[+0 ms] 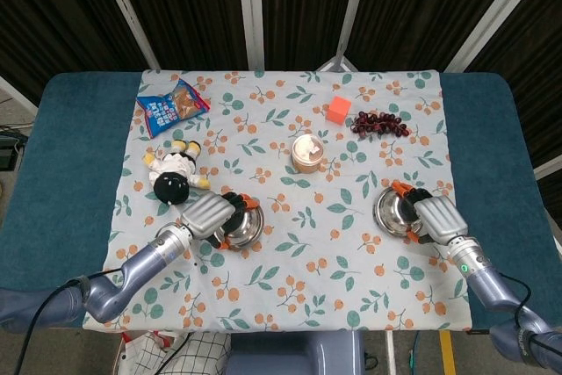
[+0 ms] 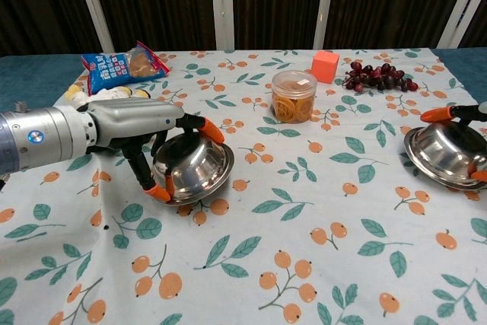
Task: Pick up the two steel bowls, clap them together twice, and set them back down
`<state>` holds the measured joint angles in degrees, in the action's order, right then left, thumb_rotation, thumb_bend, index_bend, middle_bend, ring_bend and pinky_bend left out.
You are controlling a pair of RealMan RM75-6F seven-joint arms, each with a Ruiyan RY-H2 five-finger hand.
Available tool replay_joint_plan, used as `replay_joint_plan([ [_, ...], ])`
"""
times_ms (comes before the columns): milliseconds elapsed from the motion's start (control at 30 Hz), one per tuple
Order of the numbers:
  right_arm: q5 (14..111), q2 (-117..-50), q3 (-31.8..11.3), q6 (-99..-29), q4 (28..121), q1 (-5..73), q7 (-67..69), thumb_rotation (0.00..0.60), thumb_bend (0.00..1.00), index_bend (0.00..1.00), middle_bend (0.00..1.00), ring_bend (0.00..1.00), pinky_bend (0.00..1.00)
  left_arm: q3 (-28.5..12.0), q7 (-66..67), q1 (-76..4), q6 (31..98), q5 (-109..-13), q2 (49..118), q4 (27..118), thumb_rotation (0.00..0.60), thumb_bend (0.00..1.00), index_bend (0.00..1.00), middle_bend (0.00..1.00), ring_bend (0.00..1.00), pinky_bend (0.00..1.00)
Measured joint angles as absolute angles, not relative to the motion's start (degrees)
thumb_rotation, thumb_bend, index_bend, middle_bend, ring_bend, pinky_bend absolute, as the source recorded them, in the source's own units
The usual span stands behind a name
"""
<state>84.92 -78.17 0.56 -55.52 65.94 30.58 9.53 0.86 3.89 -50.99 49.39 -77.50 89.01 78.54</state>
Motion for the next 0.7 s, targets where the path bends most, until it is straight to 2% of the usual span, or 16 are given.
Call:
replay_joint_plan([
  [67,85.22,-78.11,0.7,-55.59,66.17,30.53,9.84,0.6,0.45,0.08,0.28,0.37,0.76,0.79,4.39,-50.97,48.82,-77.34,89.0,78.59,0.6,0.18,0.02,0.26,0.26,0.45],
  [100,85.42,-78.09,0.77,-55.67,66.26,30.51,10.08,0.6,0.45,0.02,0.23,0.32,0.72,0.72,4.49,-50.94,48.66,-77.18,89.04,78.59,0.6,0.16,0.0,0.22,0.23,0.44],
  [300,86.34,-77.3,1.15,-56.12,68.1,30.36,12.45,0.6,0.43,0.0,0.02,0.13,0.58,-0.11,5.87,-50.6,48.26,-76.17,89.38,78.55,0.6,0.08,0.0,0.09,0.11,0.38],
  [367,86.62,-76.71,1.27,-56.12,69.29,30.37,13.69,0.6,0.41,0.0,0.0,0.08,0.54,-0.42,6.21,-50.48,48.17,-75.85,89.39,78.69,0.6,0.05,0.0,0.06,0.08,0.36],
  [500,87.95,-74.97,1.98,-55.69,71.75,30.7,16.03,0.6,0.39,0.0,0.0,0.05,0.52,-0.77,6.32,-50.44,47.58,-75.62,89.06,79.35,0.6,0.02,0.0,0.01,0.01,0.32],
  [700,89.97,-73.34,3.02,-55.19,74.52,31.38,18.74,0.6,0.36,0.0,0.0,0.04,0.52,-1.19,5.66,-50.27,48.44,-77.12,89.25,79.51,0.6,0.01,0.0,0.0,0.0,0.22],
])
